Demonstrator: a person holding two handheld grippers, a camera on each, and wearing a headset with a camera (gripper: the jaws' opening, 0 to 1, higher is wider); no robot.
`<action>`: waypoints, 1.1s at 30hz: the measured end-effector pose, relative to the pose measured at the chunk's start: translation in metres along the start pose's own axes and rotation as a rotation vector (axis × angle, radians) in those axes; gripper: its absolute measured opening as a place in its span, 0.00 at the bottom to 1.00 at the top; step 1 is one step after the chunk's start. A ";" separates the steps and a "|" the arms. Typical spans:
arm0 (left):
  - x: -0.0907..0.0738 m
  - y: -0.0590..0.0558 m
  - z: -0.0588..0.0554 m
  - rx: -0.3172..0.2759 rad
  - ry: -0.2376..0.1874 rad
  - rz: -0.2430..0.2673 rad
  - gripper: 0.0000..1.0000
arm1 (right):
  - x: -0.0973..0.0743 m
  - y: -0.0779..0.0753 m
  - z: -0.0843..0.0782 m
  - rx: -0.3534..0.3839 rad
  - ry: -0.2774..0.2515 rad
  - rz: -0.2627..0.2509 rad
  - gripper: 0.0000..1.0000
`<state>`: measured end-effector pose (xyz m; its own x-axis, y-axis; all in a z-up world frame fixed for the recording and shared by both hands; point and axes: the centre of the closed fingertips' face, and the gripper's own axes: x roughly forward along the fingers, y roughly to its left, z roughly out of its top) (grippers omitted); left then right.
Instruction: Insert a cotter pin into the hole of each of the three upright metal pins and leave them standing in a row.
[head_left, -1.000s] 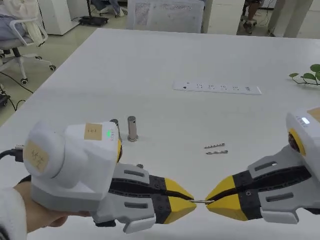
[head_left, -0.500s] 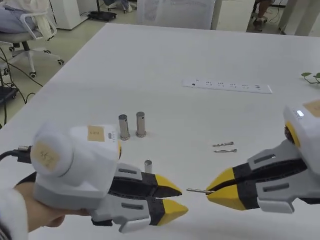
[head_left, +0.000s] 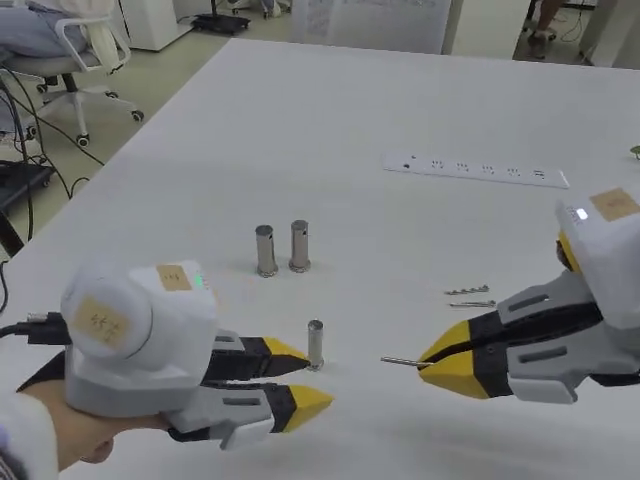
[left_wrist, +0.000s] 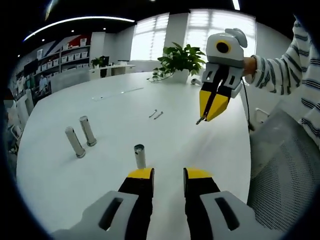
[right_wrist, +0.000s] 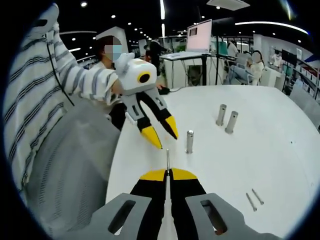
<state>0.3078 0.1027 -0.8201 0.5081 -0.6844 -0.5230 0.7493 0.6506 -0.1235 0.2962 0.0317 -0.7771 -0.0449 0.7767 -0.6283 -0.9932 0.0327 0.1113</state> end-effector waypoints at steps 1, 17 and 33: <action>0.000 0.009 -0.001 0.038 0.009 0.046 0.22 | 0.001 -0.001 0.000 -0.001 0.002 -0.001 0.03; 0.018 0.036 0.001 -0.060 -0.037 0.153 0.20 | 0.014 -0.021 -0.002 0.016 0.023 -0.035 0.03; 0.028 0.031 0.003 -0.027 -0.053 0.143 0.11 | 0.027 -0.038 -0.003 0.033 0.055 -0.066 0.03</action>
<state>0.3469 0.1030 -0.8356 0.6308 -0.6001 -0.4918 0.6567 0.7506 -0.0736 0.3325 0.0493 -0.8002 0.0137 0.7365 -0.6763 -0.9902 0.1039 0.0930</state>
